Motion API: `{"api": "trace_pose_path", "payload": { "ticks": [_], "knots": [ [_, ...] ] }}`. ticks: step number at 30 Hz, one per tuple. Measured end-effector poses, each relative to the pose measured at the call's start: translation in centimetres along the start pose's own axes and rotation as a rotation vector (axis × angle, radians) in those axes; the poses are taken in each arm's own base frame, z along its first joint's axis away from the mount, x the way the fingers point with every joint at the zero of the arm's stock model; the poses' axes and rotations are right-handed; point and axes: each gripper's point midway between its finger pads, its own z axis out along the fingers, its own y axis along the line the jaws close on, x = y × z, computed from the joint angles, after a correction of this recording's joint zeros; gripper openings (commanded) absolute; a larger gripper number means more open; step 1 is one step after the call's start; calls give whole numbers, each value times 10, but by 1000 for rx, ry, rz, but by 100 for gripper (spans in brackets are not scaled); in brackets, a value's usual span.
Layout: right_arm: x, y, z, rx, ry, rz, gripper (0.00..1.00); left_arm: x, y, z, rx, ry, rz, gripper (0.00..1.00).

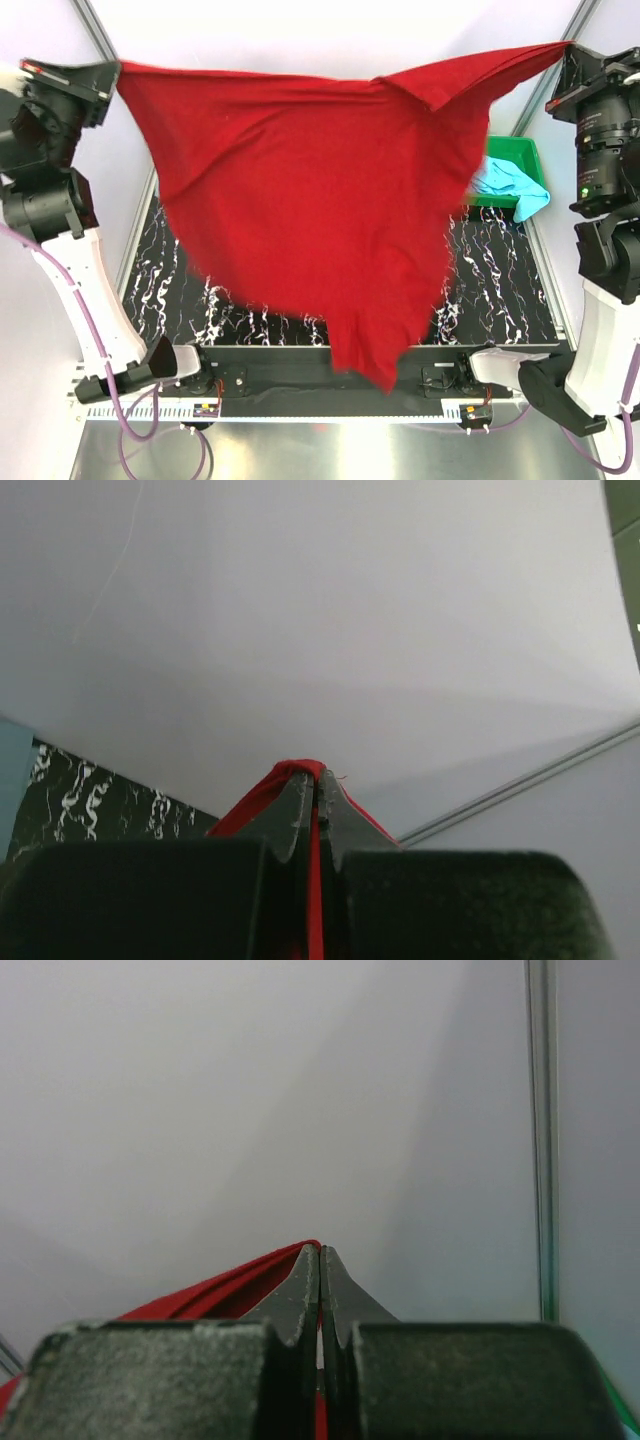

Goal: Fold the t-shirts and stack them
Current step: Flatten the tshirt out

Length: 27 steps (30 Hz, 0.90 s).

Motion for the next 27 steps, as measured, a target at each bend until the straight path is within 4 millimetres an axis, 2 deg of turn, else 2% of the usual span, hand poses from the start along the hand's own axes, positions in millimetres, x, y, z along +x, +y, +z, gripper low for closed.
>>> {"api": "trace_pose_path", "payload": {
  "ticks": [1,5,10,15,23,27],
  "knots": [
    [1,0,0,-1,3,-1,0,-7,-8,-5,14,-22,17,0],
    [-11,-1,-7,-1,-22,9,0,-19,-64,-34,159,-68,91,0],
    [-42,-2,-23,-15,-91,39,0,-28,-118,-76,298,-131,167,0],
    [-74,-3,-52,-48,-166,87,0,-35,-168,-118,433,-194,247,0],
    [-142,-6,-111,-122,-349,183,0,-32,-217,-186,554,-289,349,0],
    [-171,-6,-128,-151,-434,216,0,-33,-236,-210,606,-341,397,0]
  ]
}}
